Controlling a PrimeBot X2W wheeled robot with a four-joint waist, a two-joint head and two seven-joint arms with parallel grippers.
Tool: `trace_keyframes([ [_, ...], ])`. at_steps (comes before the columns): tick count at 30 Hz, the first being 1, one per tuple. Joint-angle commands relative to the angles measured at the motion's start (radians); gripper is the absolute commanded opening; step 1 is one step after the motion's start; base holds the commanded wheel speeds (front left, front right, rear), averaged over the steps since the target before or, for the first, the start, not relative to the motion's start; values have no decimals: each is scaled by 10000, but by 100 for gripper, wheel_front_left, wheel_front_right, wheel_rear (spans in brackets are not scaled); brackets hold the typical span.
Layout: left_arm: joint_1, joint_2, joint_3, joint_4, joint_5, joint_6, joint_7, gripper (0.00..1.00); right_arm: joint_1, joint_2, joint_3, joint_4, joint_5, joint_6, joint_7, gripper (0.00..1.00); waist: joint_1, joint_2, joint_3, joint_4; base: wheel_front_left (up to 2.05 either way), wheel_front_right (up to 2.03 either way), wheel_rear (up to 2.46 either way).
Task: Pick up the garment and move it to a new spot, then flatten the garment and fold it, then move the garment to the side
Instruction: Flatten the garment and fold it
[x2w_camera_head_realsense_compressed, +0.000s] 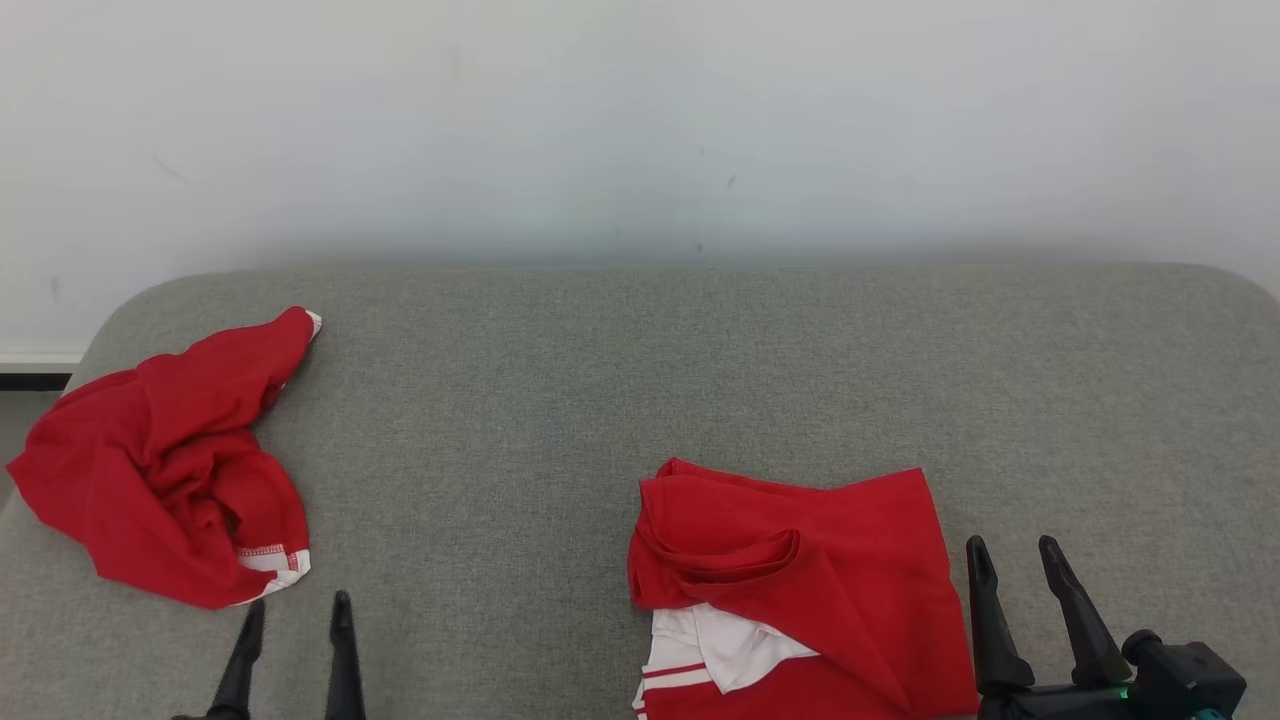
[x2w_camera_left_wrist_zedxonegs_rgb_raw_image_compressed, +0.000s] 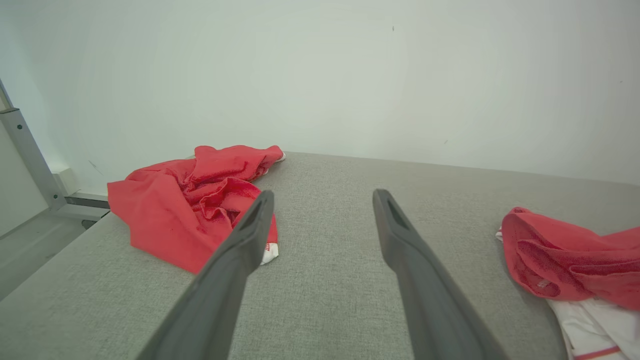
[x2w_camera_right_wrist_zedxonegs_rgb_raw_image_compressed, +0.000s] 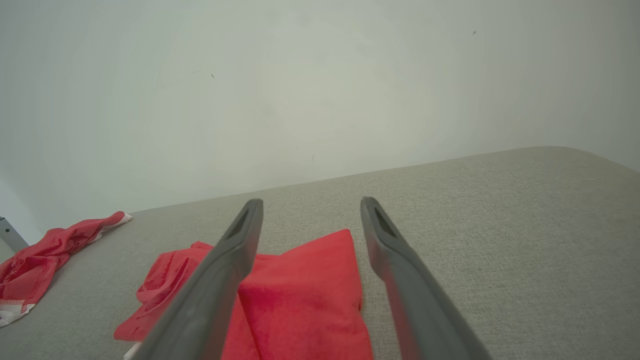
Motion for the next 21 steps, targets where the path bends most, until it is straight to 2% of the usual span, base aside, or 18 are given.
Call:
trace_keyframes([
  [1, -92, -32, -209, -19, 129, -71, -30, 100, -37, -29, 13, -23, -64, -28, 12, 100, 0, 0, -1, -23, 0, 0, 0],
  [9, -1034, -44, -2424, 385, 20, -161, -30, 100, -94, -83, 101, 97, -39, -28, -4, 100, 0, 0, 83, -343, 0, 0, 0],
  [17, -2794, 7, -5355, 1690, -476, -145, 65, 100, -403, 3, 256, 219, -73, -28, -48, 100, 0, 0, 596, -1027, 0, 0, 0],
  [21, -3639, 96, -6268, 2419, -757, -146, 64, 100, -575, 59, 286, 337, -37, -30, -95, 100, 0, 0, 921, -1408, 0, 0, 0],
])
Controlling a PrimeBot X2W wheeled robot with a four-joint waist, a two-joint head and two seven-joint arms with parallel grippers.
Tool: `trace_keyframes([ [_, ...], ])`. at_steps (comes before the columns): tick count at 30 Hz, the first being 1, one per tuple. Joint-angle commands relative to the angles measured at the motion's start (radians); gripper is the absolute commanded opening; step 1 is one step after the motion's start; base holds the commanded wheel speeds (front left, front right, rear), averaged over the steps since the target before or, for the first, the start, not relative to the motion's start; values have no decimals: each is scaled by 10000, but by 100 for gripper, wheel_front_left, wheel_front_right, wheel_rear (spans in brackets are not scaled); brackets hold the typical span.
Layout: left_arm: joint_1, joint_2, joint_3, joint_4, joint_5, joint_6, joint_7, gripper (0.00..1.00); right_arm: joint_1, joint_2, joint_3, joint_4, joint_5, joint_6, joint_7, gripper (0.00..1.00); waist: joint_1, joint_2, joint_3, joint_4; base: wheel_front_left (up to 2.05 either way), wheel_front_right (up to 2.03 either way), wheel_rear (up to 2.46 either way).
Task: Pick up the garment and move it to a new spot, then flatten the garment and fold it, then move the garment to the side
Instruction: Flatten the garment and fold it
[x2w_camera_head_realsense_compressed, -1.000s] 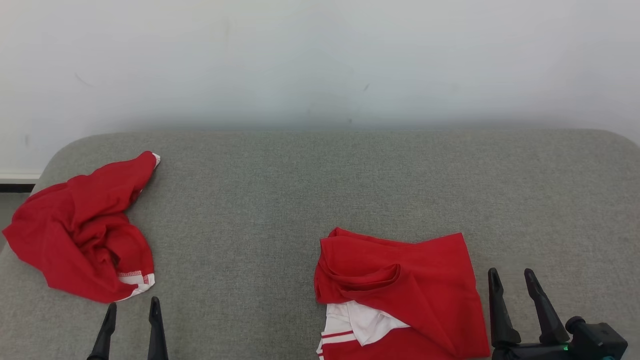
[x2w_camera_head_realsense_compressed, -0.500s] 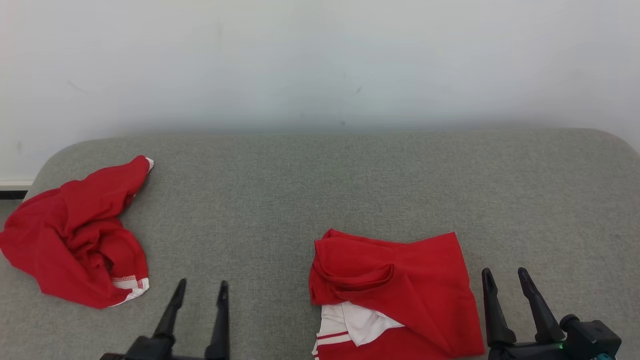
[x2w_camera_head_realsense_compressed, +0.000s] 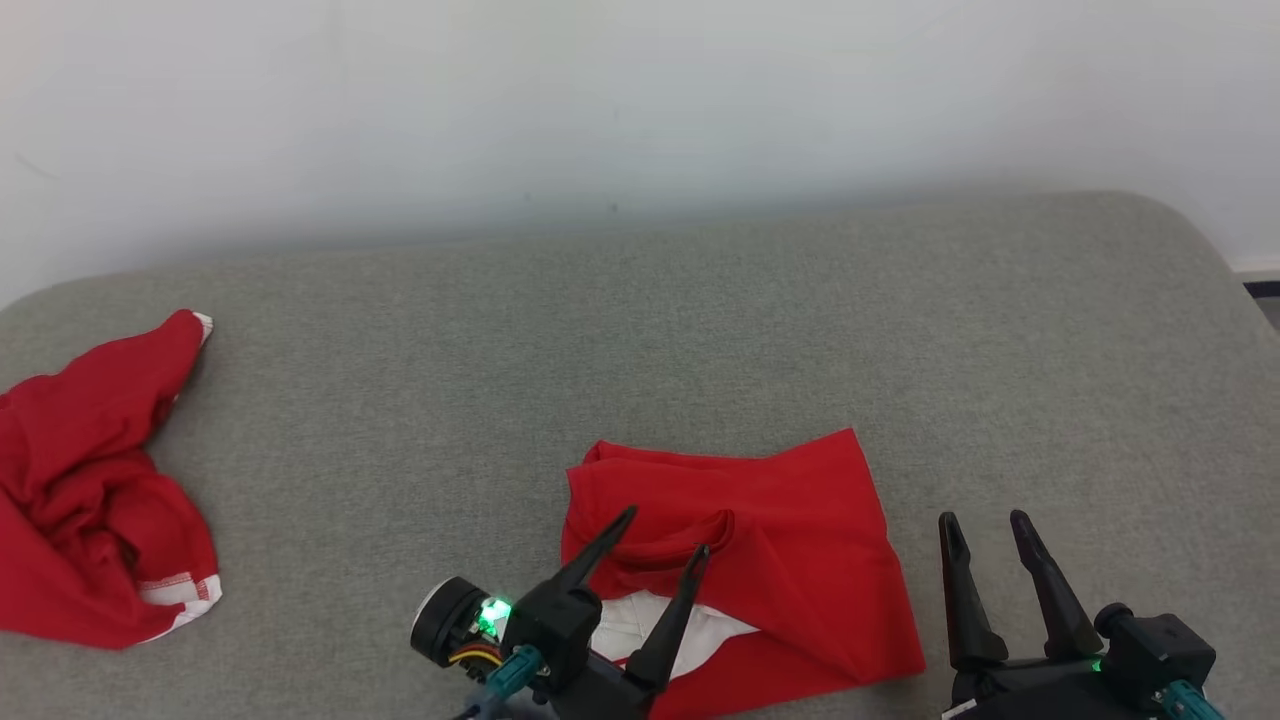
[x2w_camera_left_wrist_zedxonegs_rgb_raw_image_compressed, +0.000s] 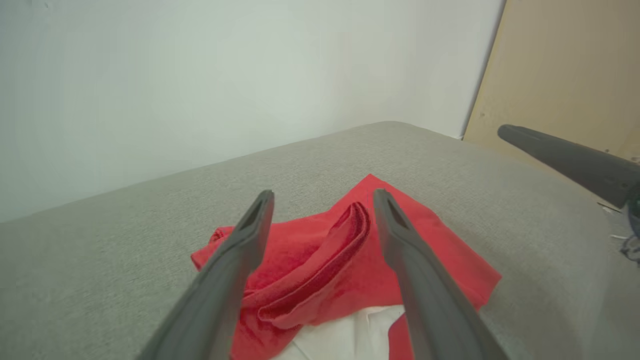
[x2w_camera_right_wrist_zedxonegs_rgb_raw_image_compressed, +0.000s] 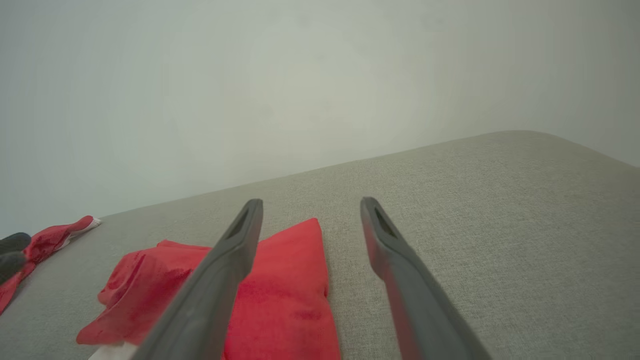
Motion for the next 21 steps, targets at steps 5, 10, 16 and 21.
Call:
trace_keyframes([
  [5, -781, 104, -700, 759, -417, -11, -45, 100, -219, 105, -64, 127, 3, -26, -107, 100, 0, -1, 607, -703, 0, 0, 0],
  [10, -953, 116, -1178, 1085, -585, -10, -69, 100, -284, 137, -136, 187, 28, -26, -135, 100, 0, -1, 682, -835, 0, 0, 0],
  [16, -1133, 123, -1331, 1462, -770, -11, -96, 100, -378, 187, -105, 228, -22, -26, -153, 100, 0, -1, 695, -912, 0, 0, 0],
  [21, -1407, 96, -1346, 1917, -954, -11, -103, 100, -465, 219, -25, 197, -53, -26, -151, 100, 0, -1, 691, -1020, 0, 0, 0],
])
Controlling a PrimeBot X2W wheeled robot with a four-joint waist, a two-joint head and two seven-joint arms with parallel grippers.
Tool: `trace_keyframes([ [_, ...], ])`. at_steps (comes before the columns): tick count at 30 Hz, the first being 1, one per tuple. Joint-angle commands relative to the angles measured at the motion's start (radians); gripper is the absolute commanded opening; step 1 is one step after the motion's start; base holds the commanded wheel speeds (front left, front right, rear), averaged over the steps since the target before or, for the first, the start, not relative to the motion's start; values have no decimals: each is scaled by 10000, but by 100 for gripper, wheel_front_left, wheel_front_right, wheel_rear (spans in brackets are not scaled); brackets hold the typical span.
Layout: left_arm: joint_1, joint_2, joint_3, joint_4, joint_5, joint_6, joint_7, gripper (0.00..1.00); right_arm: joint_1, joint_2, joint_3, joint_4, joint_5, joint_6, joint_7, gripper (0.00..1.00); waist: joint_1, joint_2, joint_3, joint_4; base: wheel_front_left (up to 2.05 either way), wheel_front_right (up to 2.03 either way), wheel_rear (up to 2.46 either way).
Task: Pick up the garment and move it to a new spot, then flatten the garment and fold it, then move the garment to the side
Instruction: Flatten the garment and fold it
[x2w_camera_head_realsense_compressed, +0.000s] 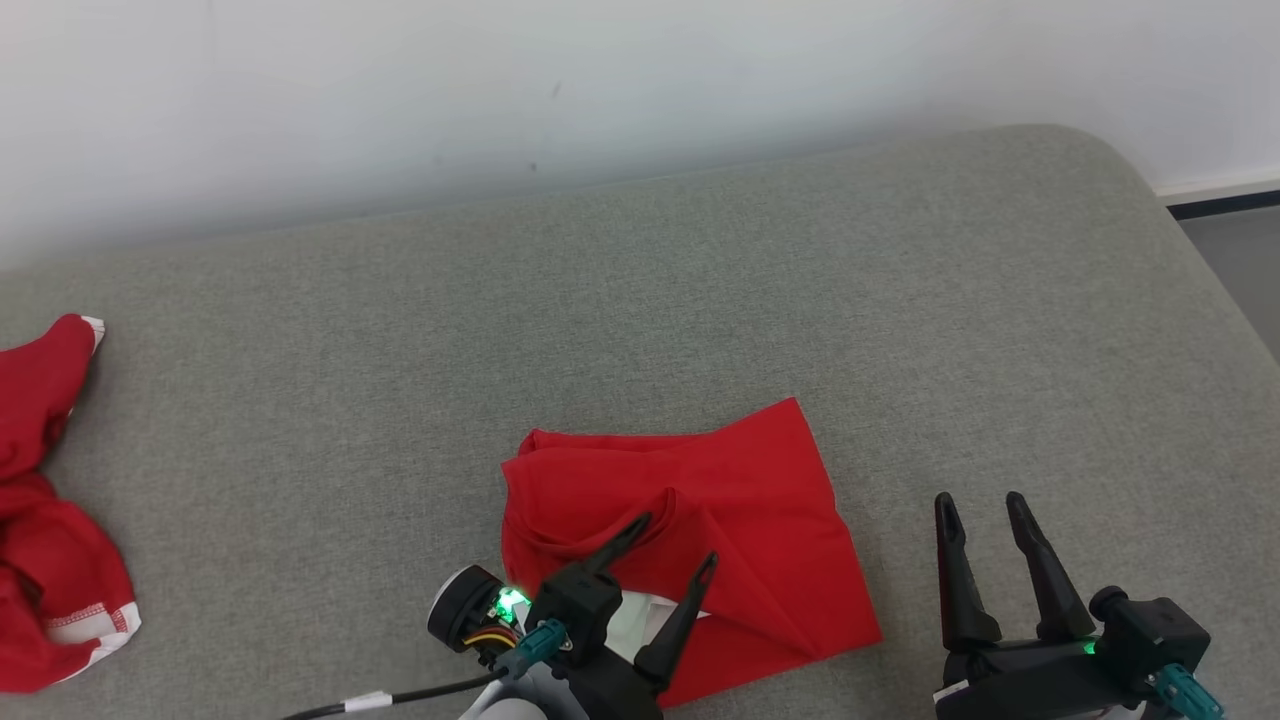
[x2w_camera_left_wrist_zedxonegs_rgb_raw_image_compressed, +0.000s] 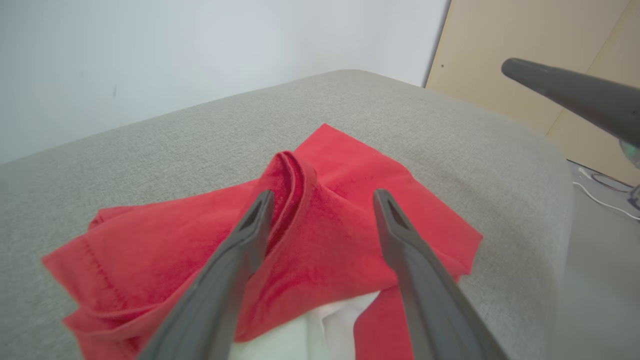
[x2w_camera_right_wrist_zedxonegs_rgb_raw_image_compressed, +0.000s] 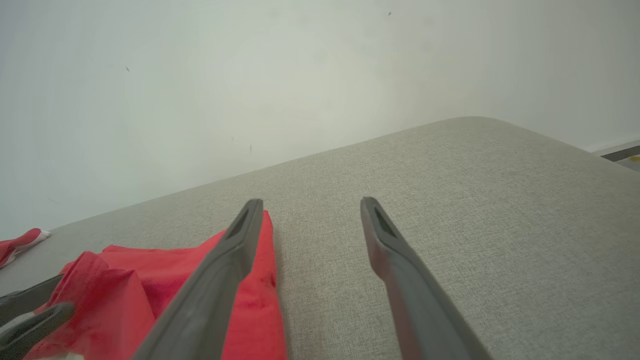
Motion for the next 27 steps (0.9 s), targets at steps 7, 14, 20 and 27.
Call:
trace_keyframes([
  [7, -470, -56, -8, 718, -259, -10, -52, 0, -49, 55, 61, -61, -111, -26, -44, 100, -1, -1, 29, -149, 0, 0, 0],
  [14, -431, -78, -12, 803, -290, -10, -54, 0, 131, 115, -108, -97, -157, -26, -45, 100, -1, -1, -72, 55, 0, 0, 0],
  [20, 388, 337, 93, -114, -229, 2, -53, 0, 312, 152, -189, -129, -149, -26, -46, 100, -1, -1, -302, 469, 0, 0, 0],
  [27, 1496, 793, 29, -952, -453, 142, -15, 0, 486, 189, -258, -125, -97, -26, -46, 100, -1, -1, -434, 862, 0, 0, 0],
])
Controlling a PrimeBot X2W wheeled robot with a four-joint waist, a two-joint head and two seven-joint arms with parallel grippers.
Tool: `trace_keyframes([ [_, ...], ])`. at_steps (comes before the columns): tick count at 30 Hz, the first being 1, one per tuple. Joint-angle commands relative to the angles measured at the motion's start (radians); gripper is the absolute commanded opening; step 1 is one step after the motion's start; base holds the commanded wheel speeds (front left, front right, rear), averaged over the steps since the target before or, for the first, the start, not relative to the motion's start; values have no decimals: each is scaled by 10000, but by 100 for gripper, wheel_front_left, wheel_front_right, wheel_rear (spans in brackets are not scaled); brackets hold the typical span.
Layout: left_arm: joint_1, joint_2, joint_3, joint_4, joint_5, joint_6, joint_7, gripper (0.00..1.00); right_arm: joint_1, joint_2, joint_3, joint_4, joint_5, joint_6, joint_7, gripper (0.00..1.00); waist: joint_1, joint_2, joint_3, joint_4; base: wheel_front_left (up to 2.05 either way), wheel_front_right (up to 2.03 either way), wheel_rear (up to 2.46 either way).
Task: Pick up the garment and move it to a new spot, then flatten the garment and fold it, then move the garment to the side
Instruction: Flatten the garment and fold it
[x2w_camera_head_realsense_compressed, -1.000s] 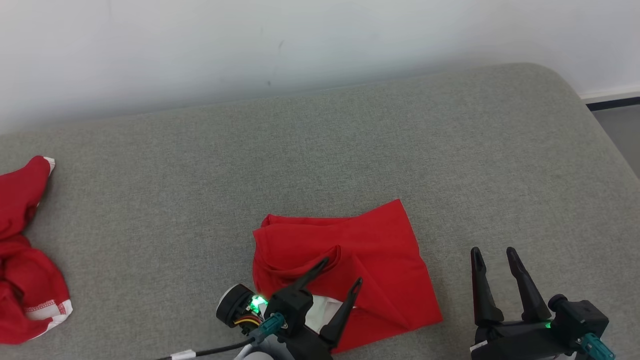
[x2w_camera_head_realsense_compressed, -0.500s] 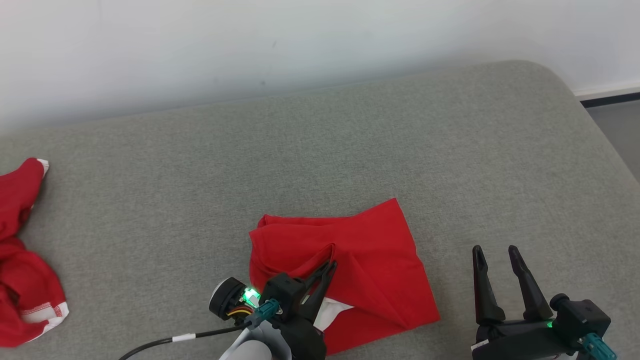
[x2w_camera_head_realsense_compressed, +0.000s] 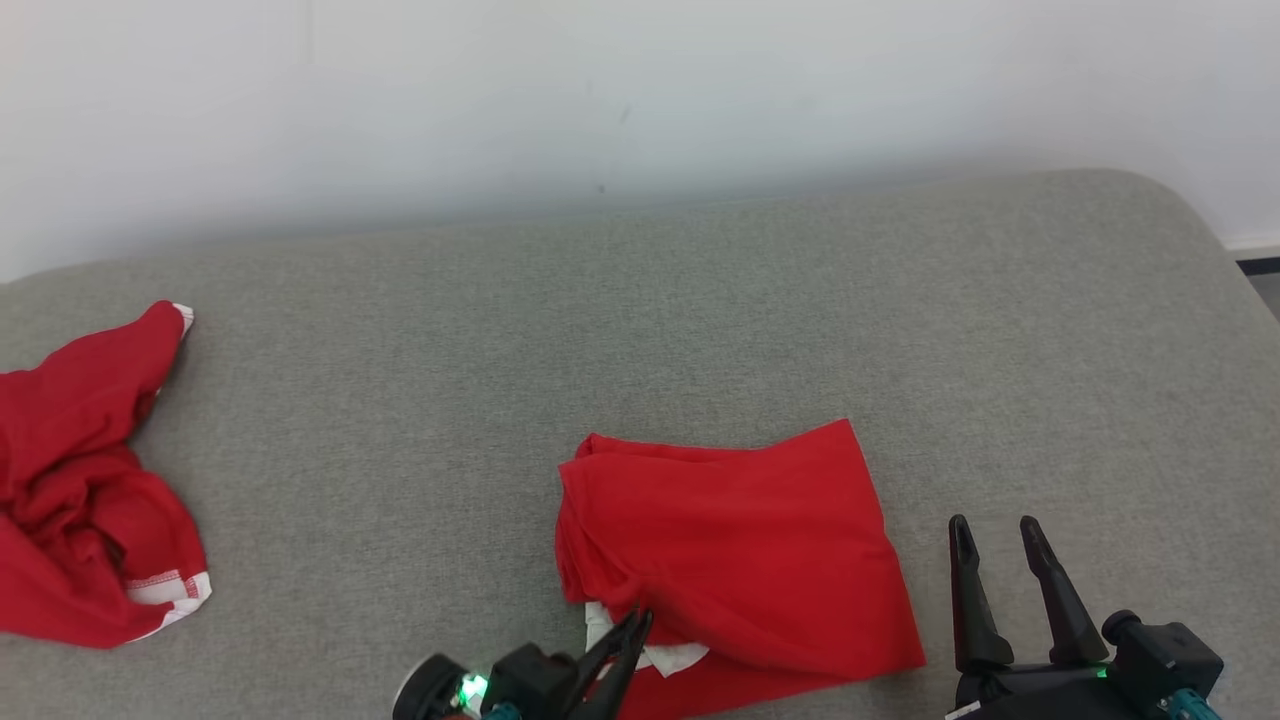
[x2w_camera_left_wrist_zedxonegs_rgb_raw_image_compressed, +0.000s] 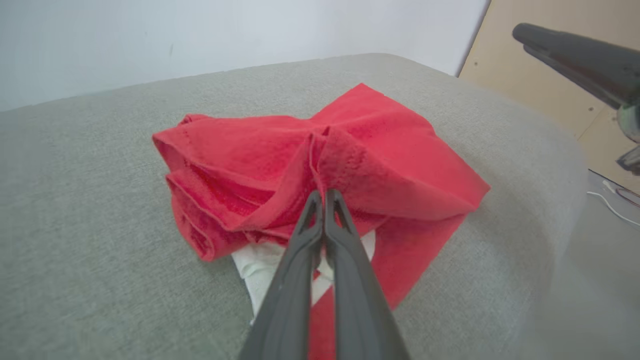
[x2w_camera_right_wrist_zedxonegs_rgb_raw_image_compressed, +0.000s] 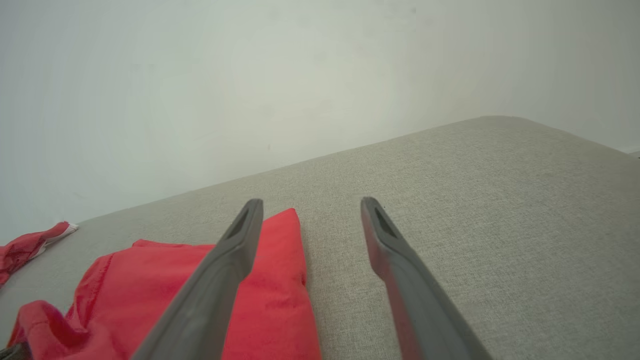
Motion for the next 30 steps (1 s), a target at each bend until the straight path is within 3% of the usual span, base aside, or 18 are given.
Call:
trace_keyframes([
  [1, 300, 44, -6, -99, -107, 54, 31, 0, 124, 51, 19, -14, -28, -28, -44, 100, 0, 0, -87, 123, 0, 0, 0],
  [2, 430, 76, -23, -184, -133, 76, 72, 0, 136, 52, 32, -2, -23, -28, -44, 100, 0, 0, -99, 152, 0, 0, 0],
  [3, 547, 98, -27, -261, -178, 137, 75, 21, 134, 42, 44, 11, -17, -28, -44, 100, 0, 0, -107, 171, 0, 0, 0],
  [4, 658, 111, -30, -325, -210, 165, 73, 97, 129, 29, 58, 19, -13, -27, -44, 100, 0, 0, -119, 185, 0, 0, 0],
  [18, 1963, 364, 759, -2145, -392, 916, -43, 100, 399, -159, -187, 40, 93, -27, -45, 100, 0, 0, -479, 499, 0, 0, 0],
  [24, 2606, 876, 2433, -3510, -306, 1539, -31, 100, 520, -128, -275, -56, -11, -28, -45, 100, 0, 0, -784, 686, 0, 0, 0],
  [30, 3086, 1178, 4249, -3995, -269, 1927, -33, 100, 498, -178, -315, -133, -9, -27, -45, 100, 0, 0, -962, 779, 0, 0, 0],
])
